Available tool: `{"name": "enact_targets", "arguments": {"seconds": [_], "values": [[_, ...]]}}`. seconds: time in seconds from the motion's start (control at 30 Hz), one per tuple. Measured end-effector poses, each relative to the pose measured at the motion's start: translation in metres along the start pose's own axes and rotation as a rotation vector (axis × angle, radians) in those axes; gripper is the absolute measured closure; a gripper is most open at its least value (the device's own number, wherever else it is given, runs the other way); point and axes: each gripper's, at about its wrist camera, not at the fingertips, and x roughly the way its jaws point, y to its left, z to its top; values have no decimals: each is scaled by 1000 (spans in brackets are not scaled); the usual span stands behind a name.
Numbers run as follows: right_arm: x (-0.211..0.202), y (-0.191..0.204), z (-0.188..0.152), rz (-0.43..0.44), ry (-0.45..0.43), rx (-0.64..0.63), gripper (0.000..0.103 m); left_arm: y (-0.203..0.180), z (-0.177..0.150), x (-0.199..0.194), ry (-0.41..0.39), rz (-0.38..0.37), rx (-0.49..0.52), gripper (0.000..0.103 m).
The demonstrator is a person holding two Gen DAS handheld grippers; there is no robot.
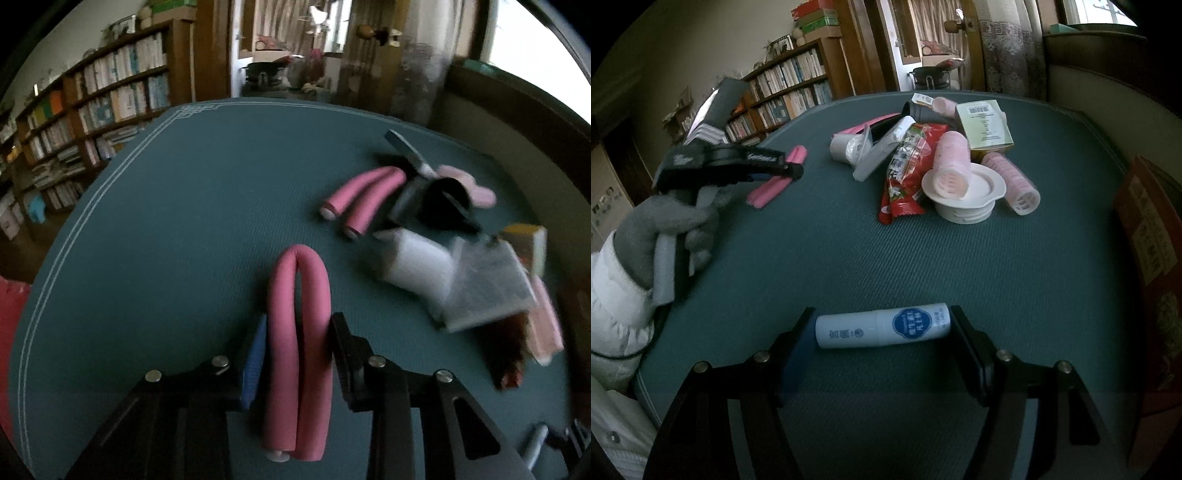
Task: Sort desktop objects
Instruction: 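Grasp the pink foam curler with the left tool while the right tool holds the white tube, then carry the pink curler and white tube into the cardboard box and release both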
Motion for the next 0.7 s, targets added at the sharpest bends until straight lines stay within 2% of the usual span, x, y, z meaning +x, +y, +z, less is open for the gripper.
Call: {"name": "enact_targets", "arguments": {"seconds": [0.17, 0.37, 0.53, 0.7], "values": [[-4, -4, 1, 4, -20, 25, 30, -12, -9, -22, -29, -47, 30, 67], [-22, -1, 2, -11, -86, 52, 30, -31, -6, -47, -61, -84, 67, 67], [-56, -18, 2, -66, -162, 102, 30, -60, -8, -65, -78, -148, 126, 67], [-110, -48, 1, -171, -289, 181, 30, -102, -6, -76, -87, -218, 197, 67]]}}
